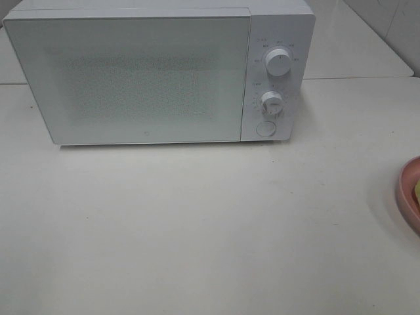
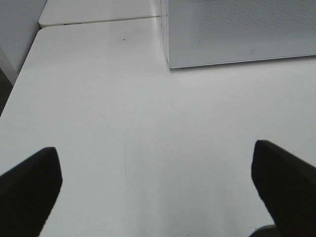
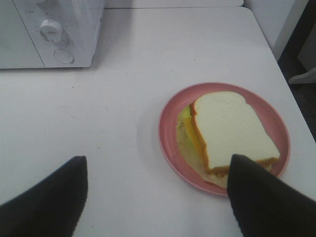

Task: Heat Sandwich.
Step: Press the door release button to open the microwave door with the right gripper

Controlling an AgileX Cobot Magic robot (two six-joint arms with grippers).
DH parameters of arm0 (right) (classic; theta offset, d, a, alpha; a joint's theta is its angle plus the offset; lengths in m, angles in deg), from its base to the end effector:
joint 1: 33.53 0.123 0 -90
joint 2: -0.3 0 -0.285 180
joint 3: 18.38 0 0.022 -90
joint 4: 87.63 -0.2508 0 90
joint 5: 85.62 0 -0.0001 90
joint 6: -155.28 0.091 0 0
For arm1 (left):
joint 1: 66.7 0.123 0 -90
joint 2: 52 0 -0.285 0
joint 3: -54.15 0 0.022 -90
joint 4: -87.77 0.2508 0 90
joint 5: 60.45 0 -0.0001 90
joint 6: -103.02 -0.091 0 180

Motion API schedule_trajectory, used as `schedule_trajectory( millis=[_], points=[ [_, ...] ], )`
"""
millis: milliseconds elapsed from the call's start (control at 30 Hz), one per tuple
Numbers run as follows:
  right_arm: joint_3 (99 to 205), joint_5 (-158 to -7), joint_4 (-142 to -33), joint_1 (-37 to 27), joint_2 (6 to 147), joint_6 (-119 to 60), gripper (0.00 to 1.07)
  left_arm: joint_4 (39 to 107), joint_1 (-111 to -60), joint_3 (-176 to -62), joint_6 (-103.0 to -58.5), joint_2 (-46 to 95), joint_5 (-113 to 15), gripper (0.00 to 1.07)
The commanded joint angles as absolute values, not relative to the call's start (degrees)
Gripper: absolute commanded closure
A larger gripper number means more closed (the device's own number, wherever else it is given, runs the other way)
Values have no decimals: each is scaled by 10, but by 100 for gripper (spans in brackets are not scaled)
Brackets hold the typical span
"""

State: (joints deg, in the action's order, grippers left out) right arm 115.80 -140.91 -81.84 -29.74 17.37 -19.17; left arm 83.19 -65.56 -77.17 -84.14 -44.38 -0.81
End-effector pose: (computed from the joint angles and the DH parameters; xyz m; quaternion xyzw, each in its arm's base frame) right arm 0.0212 -0.0062 0.2978 0.0098 0.8568 -0.0085 0.5154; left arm -0.0043 -0.0064 0.2786 0.0456 0.8459 -0.0015 0.5314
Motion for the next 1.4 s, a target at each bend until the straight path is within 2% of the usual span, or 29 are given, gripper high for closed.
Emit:
schedule_trajectory(
  millis=[33,600,1400],
  points=[
    [1163,-1391,-823,-301,185,-195,32,830,-655,-771,-837,-459,-10,7],
    [1136,-1253,-824,-301,330,-196,31,830,-655,-771,-837,-459,-10,7],
    [1136,-972,-824,-301,579,-195,31,830,-655,-771,-837,-459,-10,7]
  ],
)
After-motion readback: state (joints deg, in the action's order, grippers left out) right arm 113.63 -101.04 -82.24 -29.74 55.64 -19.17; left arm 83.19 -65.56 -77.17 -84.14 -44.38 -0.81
